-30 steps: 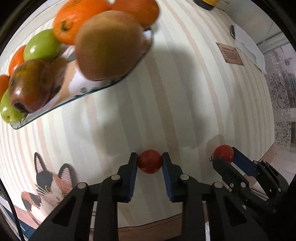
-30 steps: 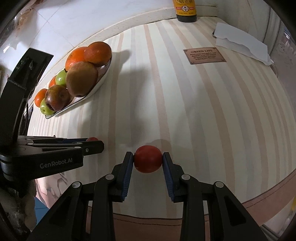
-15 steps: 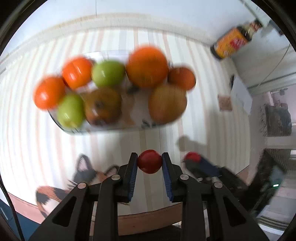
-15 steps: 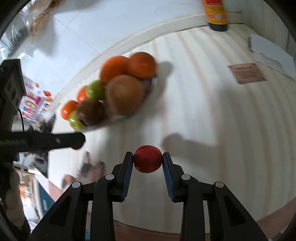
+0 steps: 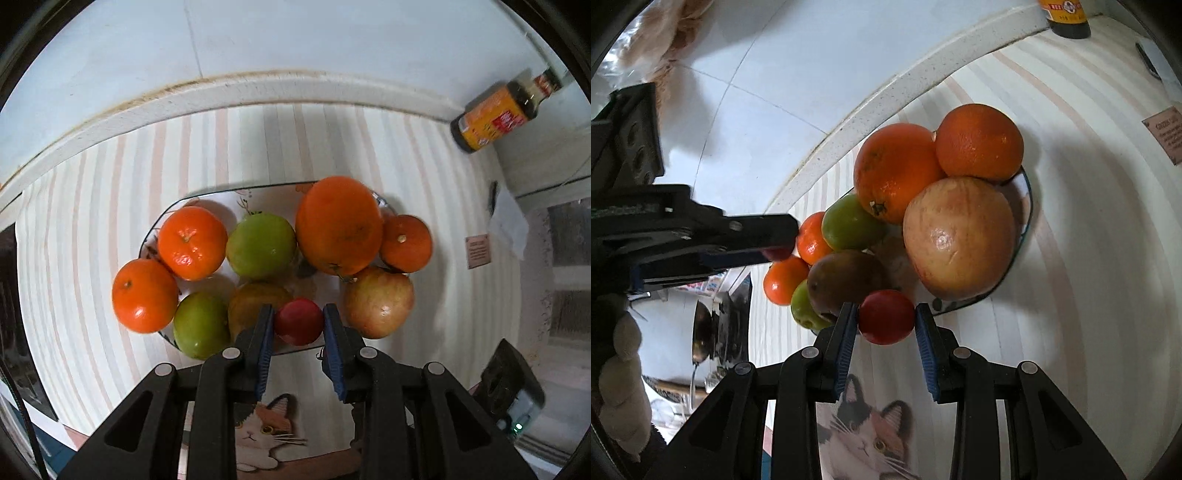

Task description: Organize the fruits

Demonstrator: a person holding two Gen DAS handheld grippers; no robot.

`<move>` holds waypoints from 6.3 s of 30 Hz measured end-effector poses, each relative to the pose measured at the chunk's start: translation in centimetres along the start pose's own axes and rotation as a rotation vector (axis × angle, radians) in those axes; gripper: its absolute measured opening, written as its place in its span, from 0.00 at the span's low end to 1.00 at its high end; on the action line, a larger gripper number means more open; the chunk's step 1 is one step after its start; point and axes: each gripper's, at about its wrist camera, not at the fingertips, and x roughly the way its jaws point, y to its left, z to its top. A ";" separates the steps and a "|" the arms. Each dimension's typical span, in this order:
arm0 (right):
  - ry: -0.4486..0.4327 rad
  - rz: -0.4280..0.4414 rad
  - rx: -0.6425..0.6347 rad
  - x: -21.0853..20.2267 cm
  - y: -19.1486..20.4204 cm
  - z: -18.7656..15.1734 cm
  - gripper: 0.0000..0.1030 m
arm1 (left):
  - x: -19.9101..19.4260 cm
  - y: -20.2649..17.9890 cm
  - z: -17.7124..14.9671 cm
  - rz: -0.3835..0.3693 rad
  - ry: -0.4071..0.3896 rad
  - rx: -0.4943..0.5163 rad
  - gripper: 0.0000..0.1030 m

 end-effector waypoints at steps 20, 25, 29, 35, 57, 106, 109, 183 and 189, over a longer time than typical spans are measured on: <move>-0.009 -0.353 -0.162 -5.3 2.5 1.5 0.93 | -5.1 2.9 -4.8 0.161 -0.205 -0.052 0.90; -0.008 -0.435 -0.270 -7.0 4.5 1.5 0.94 | -5.8 4.6 -8.5 0.190 -0.245 -0.130 0.90; -0.018 -0.443 -0.314 -8.3 6.0 1.4 0.95 | -6.9 5.1 -10.9 0.193 -0.283 -0.166 0.90; -0.047 -0.436 -0.355 -11.1 8.2 0.5 0.95 | -10.2 4.8 -14.2 0.211 -0.379 -0.174 0.90; -0.305 -0.420 -0.456 -31.1 18.8 -17.6 0.97 | -24.1 2.3 -35.4 0.211 -0.681 -0.098 0.90; -0.283 -0.395 -0.497 -29.6 19.1 -12.4 0.98 | -23.7 2.4 -31.8 0.270 -0.671 -0.163 1.00; -0.273 -0.405 -0.488 -28.4 18.9 -11.5 0.98 | -23.4 2.5 -30.9 0.275 -0.666 -0.159 1.00; -0.222 -0.447 -0.514 -27.0 18.0 -10.7 0.98 | -22.5 2.5 -30.2 0.253 -0.643 -0.170 1.00; -0.225 -0.447 -0.517 -27.2 18.0 -10.9 0.98 | -22.5 2.5 -30.2 0.253 -0.644 -0.170 1.00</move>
